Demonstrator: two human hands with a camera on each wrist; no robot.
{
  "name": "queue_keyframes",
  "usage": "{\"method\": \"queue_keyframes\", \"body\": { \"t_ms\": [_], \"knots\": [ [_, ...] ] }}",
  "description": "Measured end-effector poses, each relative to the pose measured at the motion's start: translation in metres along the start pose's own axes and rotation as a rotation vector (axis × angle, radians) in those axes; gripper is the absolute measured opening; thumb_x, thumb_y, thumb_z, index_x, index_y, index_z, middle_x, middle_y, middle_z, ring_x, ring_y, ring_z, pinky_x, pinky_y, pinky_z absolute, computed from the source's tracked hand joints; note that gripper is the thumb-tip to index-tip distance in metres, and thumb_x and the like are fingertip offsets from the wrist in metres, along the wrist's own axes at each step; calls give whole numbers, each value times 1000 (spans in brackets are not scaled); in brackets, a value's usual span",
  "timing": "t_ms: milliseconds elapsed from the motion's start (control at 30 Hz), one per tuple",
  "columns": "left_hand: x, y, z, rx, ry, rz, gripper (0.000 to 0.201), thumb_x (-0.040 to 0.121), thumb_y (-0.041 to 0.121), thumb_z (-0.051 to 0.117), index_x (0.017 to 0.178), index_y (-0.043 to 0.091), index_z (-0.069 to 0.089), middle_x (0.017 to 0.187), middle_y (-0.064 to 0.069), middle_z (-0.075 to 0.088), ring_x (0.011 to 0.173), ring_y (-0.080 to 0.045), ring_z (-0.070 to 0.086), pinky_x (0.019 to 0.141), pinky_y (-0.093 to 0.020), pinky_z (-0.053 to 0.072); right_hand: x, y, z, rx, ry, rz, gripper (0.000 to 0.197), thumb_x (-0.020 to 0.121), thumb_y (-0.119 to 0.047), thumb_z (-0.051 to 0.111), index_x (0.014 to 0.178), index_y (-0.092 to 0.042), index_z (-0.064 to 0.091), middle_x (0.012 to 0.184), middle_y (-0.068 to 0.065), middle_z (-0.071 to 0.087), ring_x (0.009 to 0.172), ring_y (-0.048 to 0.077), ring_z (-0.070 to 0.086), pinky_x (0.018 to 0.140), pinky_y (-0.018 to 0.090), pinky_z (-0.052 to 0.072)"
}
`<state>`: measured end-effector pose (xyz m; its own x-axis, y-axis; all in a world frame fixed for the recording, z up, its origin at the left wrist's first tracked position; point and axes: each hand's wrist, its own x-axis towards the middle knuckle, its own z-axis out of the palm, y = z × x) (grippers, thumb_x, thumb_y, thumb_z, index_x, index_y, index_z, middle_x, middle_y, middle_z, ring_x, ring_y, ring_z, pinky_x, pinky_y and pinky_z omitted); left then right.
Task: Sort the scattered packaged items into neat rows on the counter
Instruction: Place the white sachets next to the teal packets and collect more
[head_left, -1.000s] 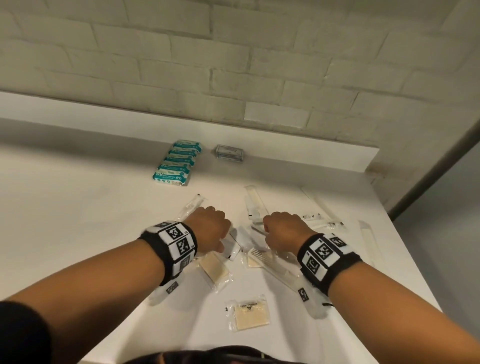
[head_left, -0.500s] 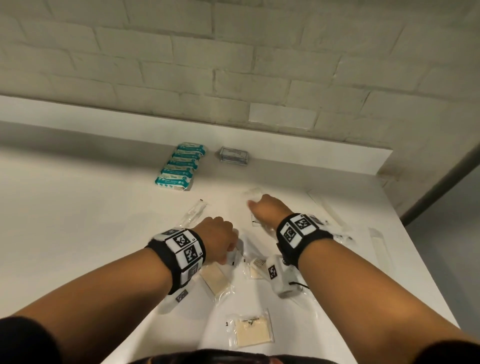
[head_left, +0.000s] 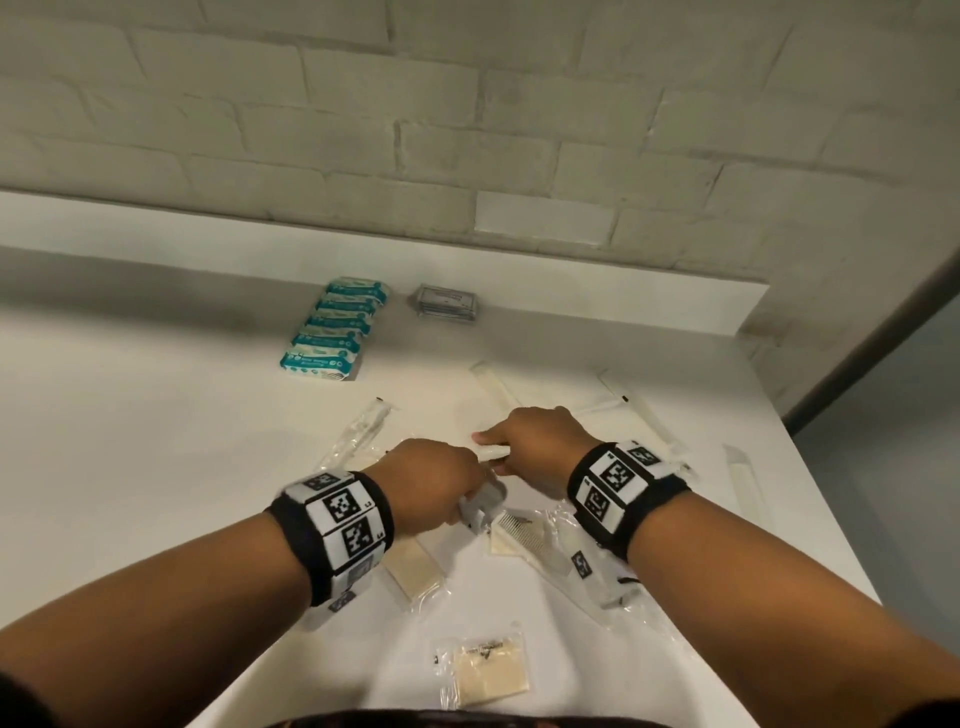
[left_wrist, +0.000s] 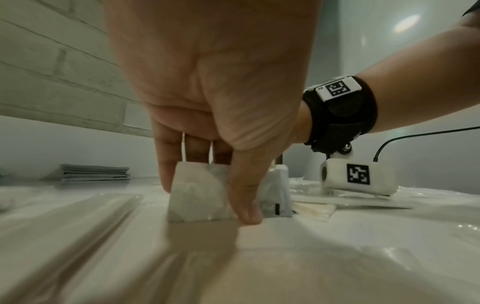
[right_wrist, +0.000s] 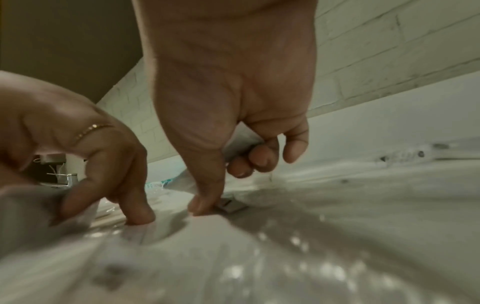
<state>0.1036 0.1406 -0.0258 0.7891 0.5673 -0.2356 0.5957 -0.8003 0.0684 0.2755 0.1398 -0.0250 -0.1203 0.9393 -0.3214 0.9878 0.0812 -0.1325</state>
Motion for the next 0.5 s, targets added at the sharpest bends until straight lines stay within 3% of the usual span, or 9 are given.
{"method": "queue_keyframes", "body": {
  "t_ms": [67,200,367,433,500],
  "knots": [
    [0,3,1,-21,35,-21,23,86,16,57,108,21,58,106,2,62,97,-23,60,69,-30,38,-3,-1,4,94,73,73,39,88,-36,64,126,-28,56,116,-4,66,109,20,61,87,32,44],
    [1,3,4,-103,0,-90,49,83,16,61,129,30,51,116,3,58,106,-22,56,77,-34,45,6,-10,5,180,36,239,37,86,-22,66,119,-15,52,108,3,66,97,23,63,88,38,50],
    [2,6,5,-87,-40,-171,39,87,23,57,126,23,51,113,-4,53,107,-25,51,74,-32,40,21,-21,9,211,62,422,30,84,-22,68,108,-9,55,114,9,61,101,26,63,77,33,49],
    [3,6,6,-82,-50,-189,39,87,23,57,126,23,50,113,-4,51,107,-26,50,73,-32,38,23,-21,7,200,12,474,22,83,-23,71,88,-10,54,112,6,66,93,24,63,70,31,47],
    [3,8,6,-78,-62,-201,39,88,21,56,127,24,50,115,-4,52,107,-26,52,73,-32,38,22,-19,5,131,-67,453,16,86,-26,68,87,-13,58,112,3,66,92,22,62,72,30,48]
  ]
}}
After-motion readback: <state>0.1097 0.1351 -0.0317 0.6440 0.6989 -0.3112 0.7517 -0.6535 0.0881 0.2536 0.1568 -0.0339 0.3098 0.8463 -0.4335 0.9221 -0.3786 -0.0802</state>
